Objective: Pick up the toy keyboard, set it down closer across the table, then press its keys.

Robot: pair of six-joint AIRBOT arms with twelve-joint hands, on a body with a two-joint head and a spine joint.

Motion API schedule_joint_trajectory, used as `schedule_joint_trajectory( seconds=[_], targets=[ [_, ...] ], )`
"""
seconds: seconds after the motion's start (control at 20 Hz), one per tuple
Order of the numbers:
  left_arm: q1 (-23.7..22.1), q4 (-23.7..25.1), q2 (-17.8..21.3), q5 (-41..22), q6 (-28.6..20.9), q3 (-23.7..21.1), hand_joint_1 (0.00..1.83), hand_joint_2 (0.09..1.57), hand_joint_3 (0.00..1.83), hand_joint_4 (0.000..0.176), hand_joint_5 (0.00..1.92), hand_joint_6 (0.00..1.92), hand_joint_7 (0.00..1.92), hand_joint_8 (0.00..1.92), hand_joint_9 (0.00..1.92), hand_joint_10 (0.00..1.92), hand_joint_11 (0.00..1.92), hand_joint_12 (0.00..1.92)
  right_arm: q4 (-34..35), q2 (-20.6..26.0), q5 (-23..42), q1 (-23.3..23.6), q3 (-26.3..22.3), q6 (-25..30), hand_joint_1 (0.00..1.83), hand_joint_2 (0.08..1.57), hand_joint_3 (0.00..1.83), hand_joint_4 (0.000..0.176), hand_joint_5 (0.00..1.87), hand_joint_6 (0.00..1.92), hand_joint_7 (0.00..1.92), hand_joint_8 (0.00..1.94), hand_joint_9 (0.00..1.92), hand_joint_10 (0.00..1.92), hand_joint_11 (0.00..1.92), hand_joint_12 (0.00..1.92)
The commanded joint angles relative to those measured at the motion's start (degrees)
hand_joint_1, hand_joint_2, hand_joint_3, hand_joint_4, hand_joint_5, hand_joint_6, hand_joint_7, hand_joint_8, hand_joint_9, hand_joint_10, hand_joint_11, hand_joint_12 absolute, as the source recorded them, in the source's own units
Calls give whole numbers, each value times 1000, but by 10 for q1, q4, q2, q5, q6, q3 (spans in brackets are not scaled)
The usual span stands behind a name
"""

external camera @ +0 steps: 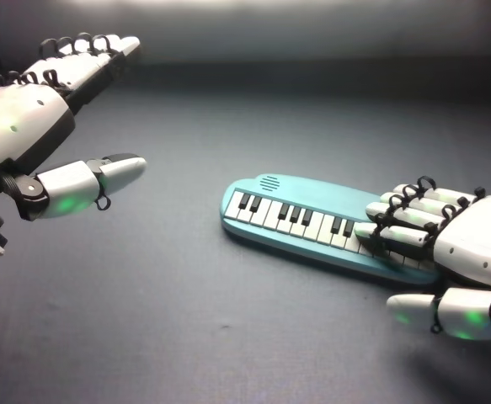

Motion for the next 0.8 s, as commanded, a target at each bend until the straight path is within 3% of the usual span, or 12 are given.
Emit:
schedule_joint_trajectory(
  seconds=[0.0,0.1,0.15,0.25,0.3,0.4,0.45,0.6,0.7,0.75],
  targets=[
    [-2,-2,5,-80,0,-2,629,1269,0,54,18,2,0,0,0,0,1,0,0,-1,47,8,5,-3,0,1300,0,0,390,57,0,0,0,0,0,0],
    [-1,-3,6,-84,0,-3,635,1276,1,47,17,1,0,0,0,0,0,0,3,-1,45,8,5,-3,0,1287,0,0,606,63,44,7,0,0,0,0],
    [1,-4,7,-86,0,-3,614,1281,3,46,17,1,0,0,0,0,0,0,5,-1,49,8,4,-3,0,1271,0,0,538,30,33,1,0,0,0,0],
    [4,-5,9,-89,0,-4,591,1288,5,66,15,0,0,0,0,0,0,0,6,10,62,8,-4,-3,0,1293,2,0,107,0,0,0,0,0,0,0],
    [4,-5,9,-90,0,-5,604,1288,4,70,15,0,0,0,0,0,0,0,6,21,73,8,-12,-3,0,1298,5,55,21,0,0,0,0,0,0,0],
    [4,-6,9,-90,0,-5,589,1287,2,68,25,3,0,0,0,0,0,0,6,33,87,7,-25,-3,0,1321,14,10,0,0,0,0,0,0,0,0],
    [5,-7,9,-91,0,-5,585,1292,4,69,21,1,0,0,0,0,0,0,6,40,92,4,-31,-3,0,1324,14,1,0,0,0,0,0,0,0,0],
    [8,-14,10,-93,0,-4,572,1301,7,58,15,0,0,0,0,0,0,0,9,46,89,-11,-35,-3,0,1338,5,0,353,67,0,0,0,0,0,0],
    [8,-15,11,-95,0,-4,542,1297,4,78,15,0,0,0,0,0,0,0,14,46,85,-20,-34,-3,0,1377,1,0,608,34,45,0,0,0,0,0],
    [8,-15,11,-96,0,-4,540,1299,4,74,12,0,0,0,0,0,0,0,17,46,84,-23,-33,-3,0,1362,0,0,707,26,92,2,0,0,0,0]
  ],
)
